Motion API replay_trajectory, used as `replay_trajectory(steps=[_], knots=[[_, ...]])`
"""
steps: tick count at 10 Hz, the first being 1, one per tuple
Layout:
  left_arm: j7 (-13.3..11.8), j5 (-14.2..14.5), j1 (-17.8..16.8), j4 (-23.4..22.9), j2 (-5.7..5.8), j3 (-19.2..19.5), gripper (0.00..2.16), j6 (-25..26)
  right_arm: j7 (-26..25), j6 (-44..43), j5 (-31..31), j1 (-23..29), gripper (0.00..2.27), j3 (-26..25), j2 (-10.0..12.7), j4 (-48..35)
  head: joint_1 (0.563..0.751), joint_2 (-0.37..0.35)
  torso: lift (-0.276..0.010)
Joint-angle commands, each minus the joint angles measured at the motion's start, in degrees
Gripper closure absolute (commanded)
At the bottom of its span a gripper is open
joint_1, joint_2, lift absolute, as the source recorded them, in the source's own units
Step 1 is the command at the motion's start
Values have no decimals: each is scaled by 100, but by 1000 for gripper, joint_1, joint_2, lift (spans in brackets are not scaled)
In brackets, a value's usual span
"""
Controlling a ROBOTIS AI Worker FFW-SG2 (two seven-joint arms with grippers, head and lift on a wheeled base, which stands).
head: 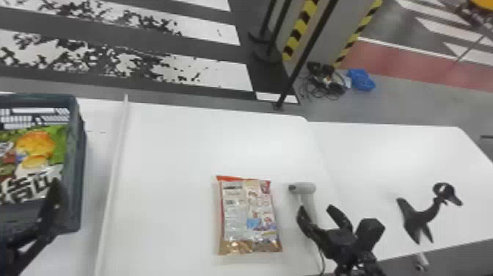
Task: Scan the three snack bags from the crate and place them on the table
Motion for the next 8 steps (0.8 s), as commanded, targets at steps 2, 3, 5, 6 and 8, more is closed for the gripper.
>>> replay_trajectory(steps=[2, 3, 5, 6, 8], knots=[[-8, -6, 25, 36, 9, -8, 66, -96, 80, 431, 69, -342, 235, -27, -63, 362, 695, -350, -37], [-8, -6, 33, 36, 9, 0, 66, -96, 194, 782, 122, -421, 853, -27, -81, 362, 695, -350, -37], [-8, -6, 33, 18, 9, 0, 66, -96, 238, 1187, 148, -500, 2145, -36, -81, 362, 695, -350, -37], [-8, -6, 33, 1, 9, -8, 66, -96, 238, 1134, 157, -500, 2202, -36, -46, 353, 695, -350, -37], [1, -6, 25, -17, 9, 0, 66, -96, 89, 624, 131, -316, 2216, -71, 77, 230, 695, -350, -37]])
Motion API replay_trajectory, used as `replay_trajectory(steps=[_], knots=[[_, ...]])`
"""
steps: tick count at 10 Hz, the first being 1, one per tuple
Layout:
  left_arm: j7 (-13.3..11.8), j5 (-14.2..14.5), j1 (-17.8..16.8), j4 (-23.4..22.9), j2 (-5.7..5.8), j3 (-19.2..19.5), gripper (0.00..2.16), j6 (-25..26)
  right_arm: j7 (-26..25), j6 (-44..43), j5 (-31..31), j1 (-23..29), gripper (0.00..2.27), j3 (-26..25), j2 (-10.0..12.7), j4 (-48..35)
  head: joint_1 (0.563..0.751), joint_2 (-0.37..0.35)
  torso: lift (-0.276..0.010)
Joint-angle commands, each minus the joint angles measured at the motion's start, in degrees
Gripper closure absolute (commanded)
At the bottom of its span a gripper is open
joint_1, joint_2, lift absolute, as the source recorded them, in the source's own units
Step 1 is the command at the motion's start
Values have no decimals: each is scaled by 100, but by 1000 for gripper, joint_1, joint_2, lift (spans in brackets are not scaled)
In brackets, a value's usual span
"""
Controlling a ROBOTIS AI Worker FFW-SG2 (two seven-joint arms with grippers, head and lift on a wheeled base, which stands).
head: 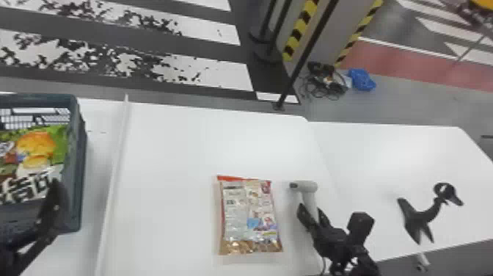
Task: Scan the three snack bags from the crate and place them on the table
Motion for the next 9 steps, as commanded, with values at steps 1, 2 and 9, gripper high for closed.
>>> replay_trajectory(steps=[1, 2, 9], knots=[[4, 0, -9, -3, 0, 4, 66, 0, -160, -335, -30, 317, 2216, -29, 149, -377, 695, -350, -37], [4, 0, -9, -3, -9, -5, 66, 18, -362, -528, -65, 756, 2216, -37, 324, -1019, 695, -350, -37], [31, -44, -17, 6, -9, -155, 66, 0, -688, -1478, -136, 2409, 2216, 1263, 940, -3049, 695, -214, -37]])
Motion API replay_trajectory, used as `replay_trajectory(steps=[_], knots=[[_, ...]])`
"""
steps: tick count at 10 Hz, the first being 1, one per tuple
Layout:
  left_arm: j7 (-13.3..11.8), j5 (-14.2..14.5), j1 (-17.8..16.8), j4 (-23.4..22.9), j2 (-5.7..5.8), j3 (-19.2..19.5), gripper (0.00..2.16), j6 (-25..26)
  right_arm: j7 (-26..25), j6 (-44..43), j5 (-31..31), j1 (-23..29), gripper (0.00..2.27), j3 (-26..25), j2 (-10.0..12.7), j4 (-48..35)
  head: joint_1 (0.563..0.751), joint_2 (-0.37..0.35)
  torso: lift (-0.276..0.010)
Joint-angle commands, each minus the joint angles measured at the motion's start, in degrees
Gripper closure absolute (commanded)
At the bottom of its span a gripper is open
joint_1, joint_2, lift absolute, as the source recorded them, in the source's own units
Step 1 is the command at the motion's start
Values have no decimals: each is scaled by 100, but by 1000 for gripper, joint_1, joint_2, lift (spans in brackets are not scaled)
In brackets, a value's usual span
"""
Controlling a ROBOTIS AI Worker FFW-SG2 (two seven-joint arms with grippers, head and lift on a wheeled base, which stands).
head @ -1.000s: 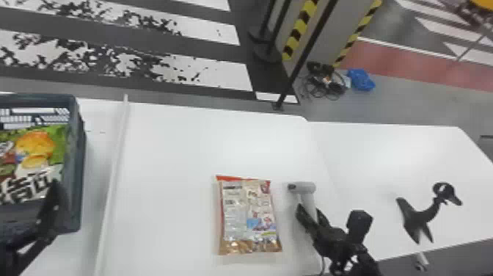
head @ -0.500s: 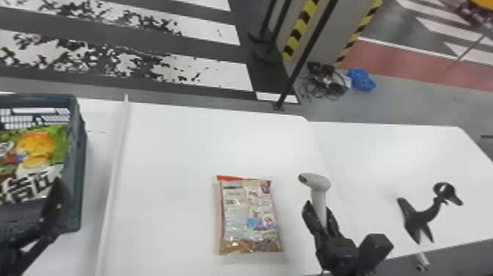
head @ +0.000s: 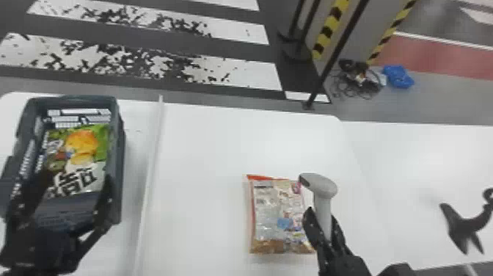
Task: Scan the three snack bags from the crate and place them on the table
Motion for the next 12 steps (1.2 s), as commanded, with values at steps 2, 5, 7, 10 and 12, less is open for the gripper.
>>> replay_trajectory(steps=[2, 5, 7, 10, 12], knots=[[8, 0, 69, 20, 16, 7, 66, -123, -326, 182, 590, -130, 2216, 474, -2, 96, 695, -132, -37], [25, 0, 122, 2, 16, 7, 66, -247, -589, 656, 854, -315, 2216, 693, -2, 280, 695, -72, -37], [25, 0, 130, -7, 16, 7, 66, -247, -677, 850, 959, -376, 2216, 737, -2, 386, 695, -53, -37], [43, 0, 166, -42, 16, 7, 66, -229, -677, 1289, 1047, -429, 2216, 773, -19, 403, 695, -40, -37], [43, 0, 183, -77, 25, 7, 66, -229, -677, 1553, 1091, -490, 2216, 773, -28, 438, 695, -35, -37]])
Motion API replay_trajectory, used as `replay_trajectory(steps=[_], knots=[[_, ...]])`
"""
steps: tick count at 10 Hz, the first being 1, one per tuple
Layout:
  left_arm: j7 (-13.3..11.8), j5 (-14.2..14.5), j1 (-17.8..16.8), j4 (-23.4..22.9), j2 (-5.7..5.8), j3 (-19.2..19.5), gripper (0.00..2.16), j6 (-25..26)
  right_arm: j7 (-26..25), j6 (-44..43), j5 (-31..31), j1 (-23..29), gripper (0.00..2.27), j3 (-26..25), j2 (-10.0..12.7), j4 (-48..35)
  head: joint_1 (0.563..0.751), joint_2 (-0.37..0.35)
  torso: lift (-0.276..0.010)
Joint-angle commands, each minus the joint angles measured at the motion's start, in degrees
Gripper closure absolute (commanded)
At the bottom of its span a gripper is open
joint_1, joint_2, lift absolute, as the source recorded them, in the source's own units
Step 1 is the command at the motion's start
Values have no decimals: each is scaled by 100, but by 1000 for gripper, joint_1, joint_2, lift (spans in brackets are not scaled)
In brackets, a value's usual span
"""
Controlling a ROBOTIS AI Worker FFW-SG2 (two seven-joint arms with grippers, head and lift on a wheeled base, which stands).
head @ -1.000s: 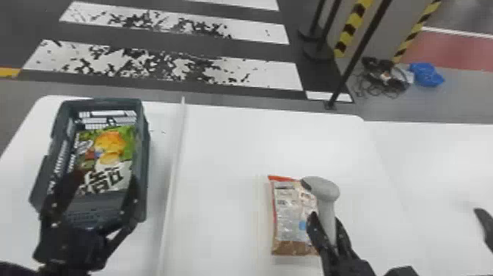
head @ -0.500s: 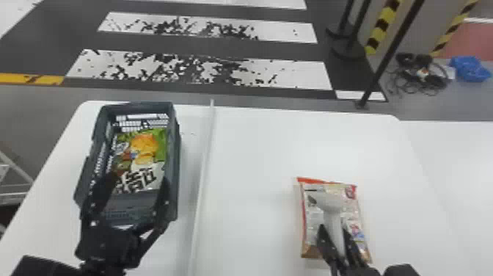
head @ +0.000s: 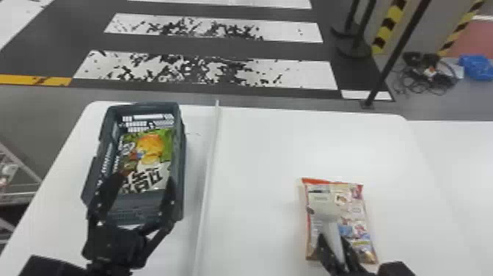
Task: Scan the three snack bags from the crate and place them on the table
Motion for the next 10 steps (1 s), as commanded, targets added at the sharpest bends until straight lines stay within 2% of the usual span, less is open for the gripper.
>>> replay_trajectory(steps=[1, 3, 5, 7, 8, 10], knots=[[4, 0, 3, -5, -3, 0, 66, 18, 0, 82, 25, -18, 2216, 0, -4, 8, 695, -34, -37], [4, 0, 3, -5, 6, 0, 66, 18, 0, -410, -81, 158, 2216, -26, -12, -168, 695, -33, -37], [4, 0, 3, -5, 6, 0, 66, 18, 106, -551, -379, 369, 2216, -325, -39, -660, 695, -40, -37], [4, 0, 12, -5, 6, 9, 66, 18, 589, -24, -863, 35, 2216, -1010, -56, -669, 695, -89, -37], [13, 0, 21, -5, 6, 26, 66, 18, 791, 187, -1003, -115, 2216, -1336, -100, -660, 695, -136, -37], [57, -26, 47, -5, 6, 35, 66, 18, 1275, 1066, -1030, -730, 2216, -1968, -232, -282, 695, -199, -37]])
